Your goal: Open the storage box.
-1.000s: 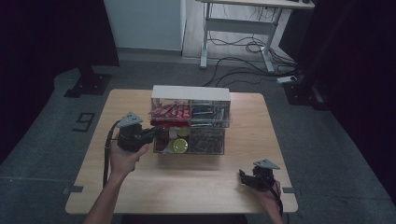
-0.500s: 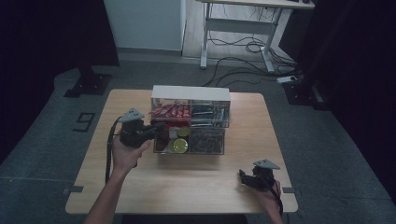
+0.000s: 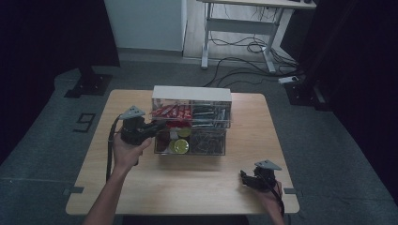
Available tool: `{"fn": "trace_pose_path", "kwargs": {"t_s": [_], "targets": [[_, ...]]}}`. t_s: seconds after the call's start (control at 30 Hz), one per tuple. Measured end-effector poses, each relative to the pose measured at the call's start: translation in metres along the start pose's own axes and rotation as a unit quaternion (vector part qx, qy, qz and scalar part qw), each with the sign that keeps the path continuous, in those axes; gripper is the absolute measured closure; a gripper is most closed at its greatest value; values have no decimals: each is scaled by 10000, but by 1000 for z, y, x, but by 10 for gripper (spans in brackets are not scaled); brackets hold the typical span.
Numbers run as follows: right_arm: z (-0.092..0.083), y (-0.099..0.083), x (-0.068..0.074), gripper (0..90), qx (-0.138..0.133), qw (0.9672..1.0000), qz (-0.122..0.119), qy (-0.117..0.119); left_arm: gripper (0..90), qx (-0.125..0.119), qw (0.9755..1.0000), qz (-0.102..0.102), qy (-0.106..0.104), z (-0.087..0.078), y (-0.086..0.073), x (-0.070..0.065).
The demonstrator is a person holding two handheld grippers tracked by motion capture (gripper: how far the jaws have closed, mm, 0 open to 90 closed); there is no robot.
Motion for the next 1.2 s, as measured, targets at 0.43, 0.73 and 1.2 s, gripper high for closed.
{"fn": "trace_pose_path", "kwargs": {"t_s": [0.43, 0.73, 1.2], "targets": [[0, 0, 0, 207, -3, 10000, -7, -2, 900, -44, 10000, -5, -6, -3, 12, 0], [0, 0, 0, 207, -1, 10000, -15, 2, 900, -74, 10000, 10, 16, -5, 17, 0], [0, 0, -1, 207, -3, 10000, -39, 8, 900, -106, 9999, 70, 114, -1, 32, -3]]}}
Point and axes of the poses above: each handheld gripper's, and its own axes: z roughly forward along the jaws, y roughly out of its top, x roughly to its left, the point moved 6 cm from there along z, roughly forward along the jaws, and after that the axes turned 1 degree about -z, right-handed, at the moved point
